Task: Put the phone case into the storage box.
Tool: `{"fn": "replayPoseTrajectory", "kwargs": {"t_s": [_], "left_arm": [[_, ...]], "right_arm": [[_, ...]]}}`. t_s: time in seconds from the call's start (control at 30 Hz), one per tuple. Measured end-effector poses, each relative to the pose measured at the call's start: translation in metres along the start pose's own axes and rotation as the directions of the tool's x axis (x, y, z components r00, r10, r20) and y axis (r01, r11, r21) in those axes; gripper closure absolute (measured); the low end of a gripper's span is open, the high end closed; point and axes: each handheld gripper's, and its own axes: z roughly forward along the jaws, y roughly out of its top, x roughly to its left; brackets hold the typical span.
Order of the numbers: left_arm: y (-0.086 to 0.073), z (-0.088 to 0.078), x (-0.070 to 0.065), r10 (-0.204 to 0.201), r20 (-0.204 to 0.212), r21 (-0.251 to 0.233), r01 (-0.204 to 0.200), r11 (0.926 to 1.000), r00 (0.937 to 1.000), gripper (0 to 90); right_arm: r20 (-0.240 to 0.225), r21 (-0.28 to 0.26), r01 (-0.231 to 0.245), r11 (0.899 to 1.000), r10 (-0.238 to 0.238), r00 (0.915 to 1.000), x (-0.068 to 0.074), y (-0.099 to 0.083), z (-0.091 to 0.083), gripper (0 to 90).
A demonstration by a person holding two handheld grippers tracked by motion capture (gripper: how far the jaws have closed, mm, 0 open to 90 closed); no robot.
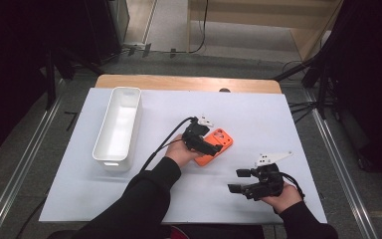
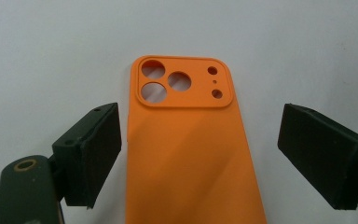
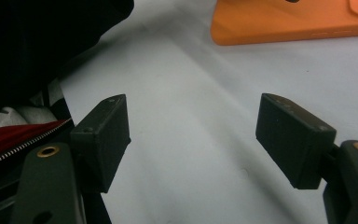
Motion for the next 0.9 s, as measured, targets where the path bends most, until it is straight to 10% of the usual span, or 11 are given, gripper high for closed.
{"fn": "replayPoseTrajectory", "kwargs": {"t_s": [0.9], "left_arm": [[-0.016, 0.015, -0.003, 0.007, -0.039, 0.031, -0.006, 0.9995, 0.9992, 13.7]], "right_arm": [[-0.003, 0.007, 0.002, 1.0, -0.002, 1.0, 0.0, 0.0, 0.001, 24.8]]}}
